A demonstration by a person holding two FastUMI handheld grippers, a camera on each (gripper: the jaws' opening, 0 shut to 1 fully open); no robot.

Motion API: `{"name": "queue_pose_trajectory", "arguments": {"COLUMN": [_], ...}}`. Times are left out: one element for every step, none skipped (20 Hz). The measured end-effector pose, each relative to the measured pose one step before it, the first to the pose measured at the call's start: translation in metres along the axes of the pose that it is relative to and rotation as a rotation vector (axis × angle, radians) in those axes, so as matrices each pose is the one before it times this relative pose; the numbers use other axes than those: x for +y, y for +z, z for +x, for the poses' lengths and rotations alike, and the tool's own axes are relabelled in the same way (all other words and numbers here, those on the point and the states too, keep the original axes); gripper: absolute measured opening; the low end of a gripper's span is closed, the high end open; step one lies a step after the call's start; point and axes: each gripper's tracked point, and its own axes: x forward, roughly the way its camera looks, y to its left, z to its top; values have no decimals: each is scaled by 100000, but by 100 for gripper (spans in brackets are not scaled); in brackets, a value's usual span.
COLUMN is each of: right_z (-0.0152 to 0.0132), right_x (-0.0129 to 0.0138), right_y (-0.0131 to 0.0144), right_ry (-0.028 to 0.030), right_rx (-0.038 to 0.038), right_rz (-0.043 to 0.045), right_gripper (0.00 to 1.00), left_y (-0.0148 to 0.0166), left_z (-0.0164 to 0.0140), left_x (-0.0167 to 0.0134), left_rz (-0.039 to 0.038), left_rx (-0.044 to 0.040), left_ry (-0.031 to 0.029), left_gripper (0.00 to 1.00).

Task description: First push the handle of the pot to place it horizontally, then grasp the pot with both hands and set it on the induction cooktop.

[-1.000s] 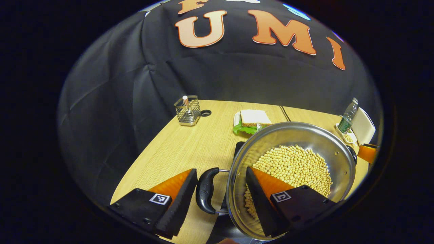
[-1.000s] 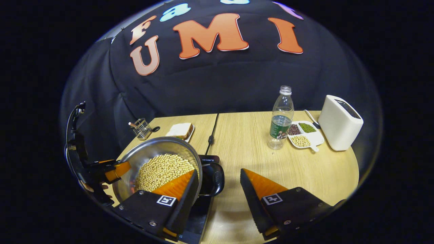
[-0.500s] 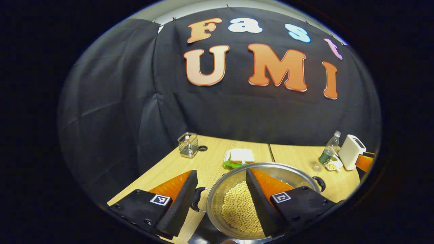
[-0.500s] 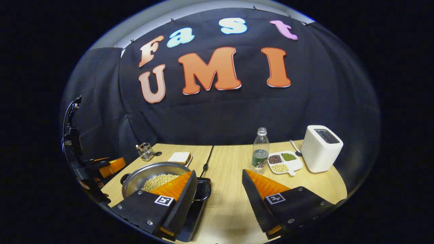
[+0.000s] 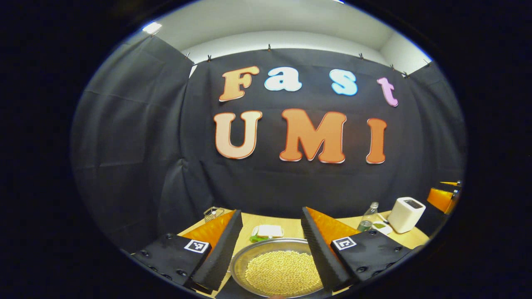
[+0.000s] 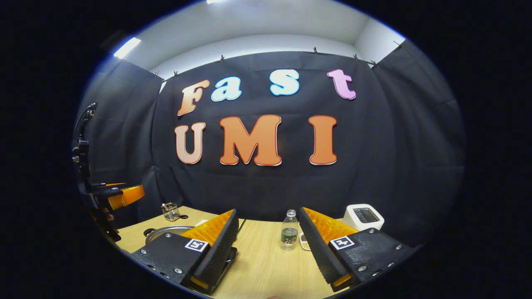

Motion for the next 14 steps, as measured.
{"name": "queue_pose_trajectory", "arguments": {"right_z": [-710, -584, -701, -362, -301, -325, -164, -325, -235, -397, -412, -252, -167, -45], "right_x": [-183, -590, -264, -416, -379, -627, -696, -398, -263, -395, -346, -308, -405, -284], "right_y": [686, 806, 579, 516, 629, 690, 781, 697, 663, 622, 767, 566, 512, 316], "right_ry": [-292, -195, 639, 54, -147, -1353, -1397, -1086, -985, -1042, -570, -786, -1370, -662], "right_rx": [-1711, -1452, -965, -515, -1148, -1541, -1822, -1602, -887, -759, -1417, -1251, -955, -456], "right_rz": [-864, -365, -127, -21, -437, -1061, -1421, -1502, -1144, -544, -311, -161, -32, 54], "right_gripper": [92, 92, 92, 93, 93, 93, 93, 93, 93, 92, 92, 93, 93, 92], "left_y": [1101, 1006, 1175, 1284, 801, 291, 342, 546, 667, 811, 725, 879, 1122, 479], "left_z": [-685, -899, -1303, -170, -117, 20, -158, -91, -48, -229, -234, -331, -299, 491], "left_x": [-537, -221, -9, -633, -182, 123, -145, -365, -319, -144, -13, 141, -269, -529], "left_rz": [170, 731, 769, 866, 1125, 295, -1041, -2262, -2553, -1299, 880, 1309, -251, 77], "left_rx": [-2814, -2910, -3252, -3540, -1980, -184, 70, -6, -489, -857, -885, -1165, -1745, -1363], "left_ry": [-929, -834, -1396, -1737, -412, 773, -341, -1120, -1335, -1019, -190, -394, -1082, -390], "left_gripper": [85, 92, 85, 85, 84, 99, 92, 92, 92, 92, 93, 92, 92, 92]}}
